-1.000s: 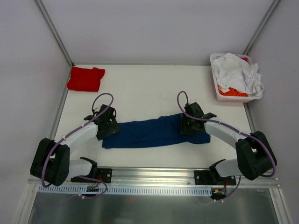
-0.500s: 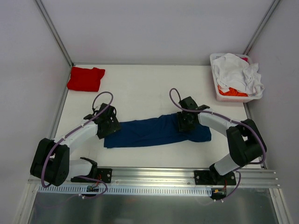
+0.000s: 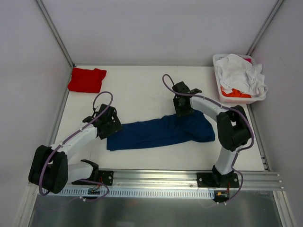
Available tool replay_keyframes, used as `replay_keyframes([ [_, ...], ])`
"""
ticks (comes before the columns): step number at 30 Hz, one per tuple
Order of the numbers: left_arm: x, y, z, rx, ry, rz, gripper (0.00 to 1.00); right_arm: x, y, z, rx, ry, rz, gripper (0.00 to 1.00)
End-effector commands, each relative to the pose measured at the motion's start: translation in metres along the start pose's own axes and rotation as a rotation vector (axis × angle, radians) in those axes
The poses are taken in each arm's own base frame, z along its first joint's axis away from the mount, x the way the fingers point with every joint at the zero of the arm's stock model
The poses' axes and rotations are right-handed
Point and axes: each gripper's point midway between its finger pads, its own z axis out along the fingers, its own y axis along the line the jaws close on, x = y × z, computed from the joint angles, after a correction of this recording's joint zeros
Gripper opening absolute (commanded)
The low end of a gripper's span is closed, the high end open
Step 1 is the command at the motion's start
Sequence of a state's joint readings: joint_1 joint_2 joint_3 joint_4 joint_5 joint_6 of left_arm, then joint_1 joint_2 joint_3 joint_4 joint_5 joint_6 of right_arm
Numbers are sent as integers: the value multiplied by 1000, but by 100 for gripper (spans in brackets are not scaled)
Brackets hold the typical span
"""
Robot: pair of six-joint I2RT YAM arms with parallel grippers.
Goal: Fold and stack the t-shirts
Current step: Fold the tshirt
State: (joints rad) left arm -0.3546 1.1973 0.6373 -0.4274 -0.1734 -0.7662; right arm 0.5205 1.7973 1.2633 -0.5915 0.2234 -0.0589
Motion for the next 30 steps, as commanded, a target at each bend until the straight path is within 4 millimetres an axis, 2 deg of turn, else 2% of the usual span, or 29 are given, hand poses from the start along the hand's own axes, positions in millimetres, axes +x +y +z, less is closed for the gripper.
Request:
replay_keyframes([
  [1,-9,-14,-11,60,-27,-1,76,-21,0,4,33,4,-54,46],
  [3,-10,-14,-13,65,-34,0,76,-29,6,6,21,5,-51,46],
  [7,-9,-12,-14,61,-41,-2,77,-16,13,4,5,12,-39,46],
  [8,-9,-12,-13,61,-39,-2,77,-18,13,-6,1,-18,-26,46],
  [10,-8,-12,-13,59,-34,-1,77,-12,10,-13,1,-34,-19,46],
  [17,-9,-15,-13,67,-28,-2,77,-30,-11,-80,17,-184,10,46],
  [21,-9,-15,-14,71,-31,-5,77,-19,-13,-95,16,-204,22,46],
  [25,-9,-16,-15,75,-31,-5,77,7,-11,-85,13,-164,35,46],
  [26,-9,-16,-15,75,-29,-3,77,19,-11,-76,15,-143,28,46],
  [30,-10,-16,-16,78,-34,0,77,44,-7,-54,12,-85,56,46],
])
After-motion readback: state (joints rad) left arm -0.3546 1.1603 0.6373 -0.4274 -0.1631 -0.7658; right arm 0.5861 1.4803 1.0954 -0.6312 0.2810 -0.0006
